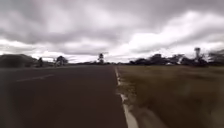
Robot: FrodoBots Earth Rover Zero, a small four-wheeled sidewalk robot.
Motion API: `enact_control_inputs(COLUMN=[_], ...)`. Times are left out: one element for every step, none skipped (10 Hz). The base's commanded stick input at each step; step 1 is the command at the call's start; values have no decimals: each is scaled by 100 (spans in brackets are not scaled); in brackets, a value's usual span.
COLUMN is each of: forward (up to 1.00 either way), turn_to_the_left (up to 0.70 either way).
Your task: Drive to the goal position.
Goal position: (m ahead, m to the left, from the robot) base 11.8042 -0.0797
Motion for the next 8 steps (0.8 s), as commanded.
enact_control_inputs(forward=[85, 85, 85, 85, 85, 85, 85, 85], turn_to_the_left=[0, 0, 0, 0, 0, 0, 0, 0])
